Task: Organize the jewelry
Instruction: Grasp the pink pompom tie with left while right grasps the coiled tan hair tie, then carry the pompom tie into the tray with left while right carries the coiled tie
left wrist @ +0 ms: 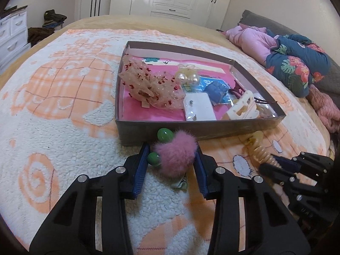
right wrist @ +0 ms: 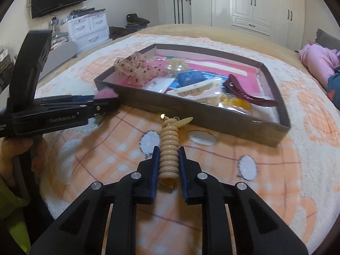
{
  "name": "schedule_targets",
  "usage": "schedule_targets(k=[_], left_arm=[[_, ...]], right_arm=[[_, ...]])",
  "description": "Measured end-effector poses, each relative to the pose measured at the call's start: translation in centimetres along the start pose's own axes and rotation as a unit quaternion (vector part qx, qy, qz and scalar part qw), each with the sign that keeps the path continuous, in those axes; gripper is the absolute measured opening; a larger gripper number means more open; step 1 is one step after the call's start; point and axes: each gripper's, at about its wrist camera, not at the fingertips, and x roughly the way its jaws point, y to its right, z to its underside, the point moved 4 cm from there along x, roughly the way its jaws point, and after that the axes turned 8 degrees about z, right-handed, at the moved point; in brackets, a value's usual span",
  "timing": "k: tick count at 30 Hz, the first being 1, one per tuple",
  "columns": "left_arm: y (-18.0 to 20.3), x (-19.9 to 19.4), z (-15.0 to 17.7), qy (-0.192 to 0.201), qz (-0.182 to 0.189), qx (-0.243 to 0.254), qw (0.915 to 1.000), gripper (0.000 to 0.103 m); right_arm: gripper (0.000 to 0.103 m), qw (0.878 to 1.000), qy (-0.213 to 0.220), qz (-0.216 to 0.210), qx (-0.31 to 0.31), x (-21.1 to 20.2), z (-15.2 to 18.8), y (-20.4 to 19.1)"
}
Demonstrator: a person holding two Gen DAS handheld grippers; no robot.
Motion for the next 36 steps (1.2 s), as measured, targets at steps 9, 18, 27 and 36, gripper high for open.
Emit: schedule_targets(k=[9, 18, 27, 36], left_arm=[[3.0, -2.2, -1.3, 0.027, 0.036, 0.019, 0.9988, 0.031], [7.0, -1.5, -3.4, 0.035, 0.066, 0.052, 0.9958, 0.031], [8.1, 0.1, -5.7, 0.040, 0.073, 0.061, 0.9946, 0.031], [7.1, 1.7, -7.0, 0.038, 0.061, 0.054, 0.9960, 0.031]], right_arm=[[0.017, 0.999, 0.037, 0.019, 0.033, -3.2, -0.7, 3.2], [0.017, 0.995, 0.064, 0.040, 0.062, -4.4, -2.4, 6.1], [0.017, 0.994, 0.075, 0.058, 0.060, -3.8, -4.3, 7.6], [0.017, 0.993, 0.073, 0.070, 0.055, -1.6, -5.9, 8.5]])
